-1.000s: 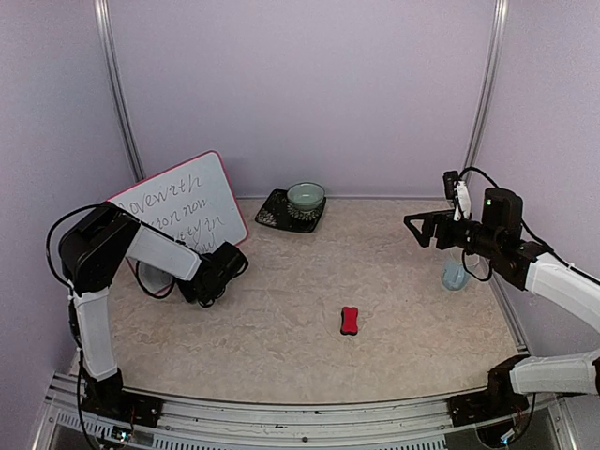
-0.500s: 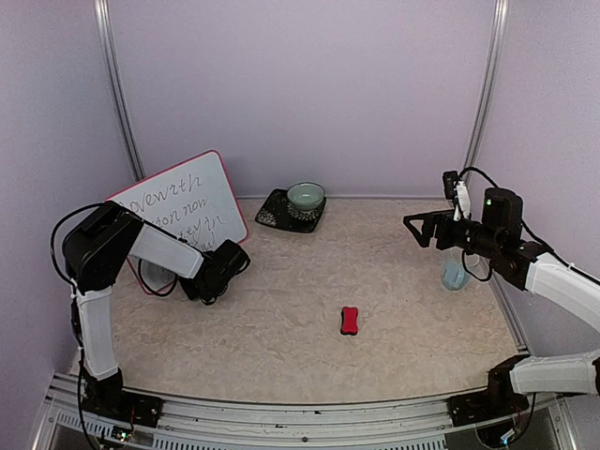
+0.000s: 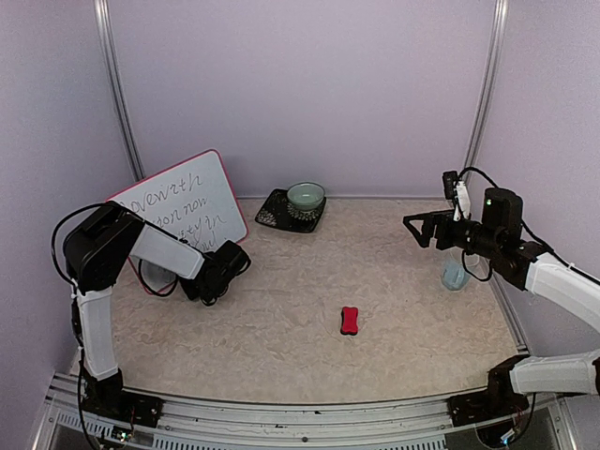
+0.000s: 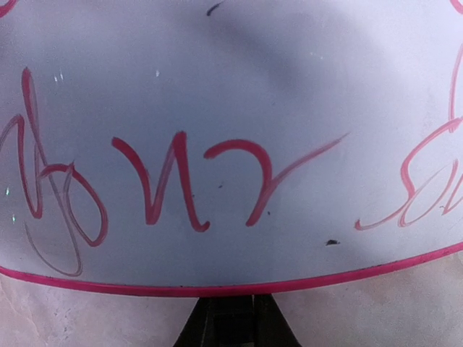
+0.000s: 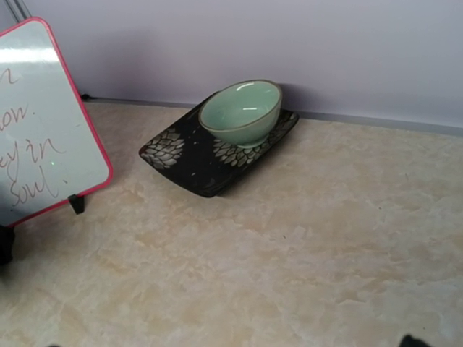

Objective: Erase the whiteboard
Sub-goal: Move the whiteboard to the center of the board.

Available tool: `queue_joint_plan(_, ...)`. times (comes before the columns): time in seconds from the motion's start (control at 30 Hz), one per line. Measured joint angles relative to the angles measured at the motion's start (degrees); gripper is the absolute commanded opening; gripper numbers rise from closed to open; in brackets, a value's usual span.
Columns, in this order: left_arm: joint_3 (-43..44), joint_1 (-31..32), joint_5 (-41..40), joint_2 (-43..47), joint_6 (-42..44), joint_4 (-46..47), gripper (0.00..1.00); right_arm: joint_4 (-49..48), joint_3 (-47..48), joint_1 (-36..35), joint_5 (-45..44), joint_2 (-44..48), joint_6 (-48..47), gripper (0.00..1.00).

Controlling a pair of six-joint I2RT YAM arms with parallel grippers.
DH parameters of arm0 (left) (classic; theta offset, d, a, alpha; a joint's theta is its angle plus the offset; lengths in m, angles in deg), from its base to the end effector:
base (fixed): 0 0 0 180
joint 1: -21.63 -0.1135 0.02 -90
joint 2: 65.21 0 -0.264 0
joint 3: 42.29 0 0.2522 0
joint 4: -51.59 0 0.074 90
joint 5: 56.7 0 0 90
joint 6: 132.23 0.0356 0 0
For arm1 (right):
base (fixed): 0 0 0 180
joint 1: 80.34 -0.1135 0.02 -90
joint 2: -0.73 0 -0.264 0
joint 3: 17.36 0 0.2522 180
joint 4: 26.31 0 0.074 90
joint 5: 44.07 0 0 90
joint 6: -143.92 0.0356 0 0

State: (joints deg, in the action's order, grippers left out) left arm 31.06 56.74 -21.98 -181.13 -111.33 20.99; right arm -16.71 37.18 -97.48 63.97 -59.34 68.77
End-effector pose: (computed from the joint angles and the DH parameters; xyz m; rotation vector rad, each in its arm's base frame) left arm 0.3019 -0.1765 0.0901 -0.7968 2.0306 0.4456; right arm 0.2294 0.0823 0.2898 -0.2634 1.8571 0.6769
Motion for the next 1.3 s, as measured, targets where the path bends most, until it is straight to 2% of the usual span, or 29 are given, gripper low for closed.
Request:
queue_joint_plan(0.17, -0.1, 1.2, -0.3, 0.0, -1.0, 0.1, 0.10, 0.0, 0.0, 0.0, 0.3, 0.0, 0.0, 1.00)
queue_joint_plan(0.77, -0.5, 8.9, -1.1, 0.0, -5.0, -1.8, 0.09, 0.0, 0.0, -0.1, 1.2, -0.3, 0.7, 1.00)
queue_joint_plan(1.03, 1.9, 14.8, -0.1, -0.4, -10.1, -7.4, 0.09, 2.3, 0.0, -6.2, -4.1, -4.4, 1.7, 1.00)
queue_joint_plan(1.3, 7.6, 19.0, -0.3, -4.0, -15.8, -14.3, 0.09, 4.7, 0.0, -10.7, -10.9, -4.7, 3.7, 1.00)
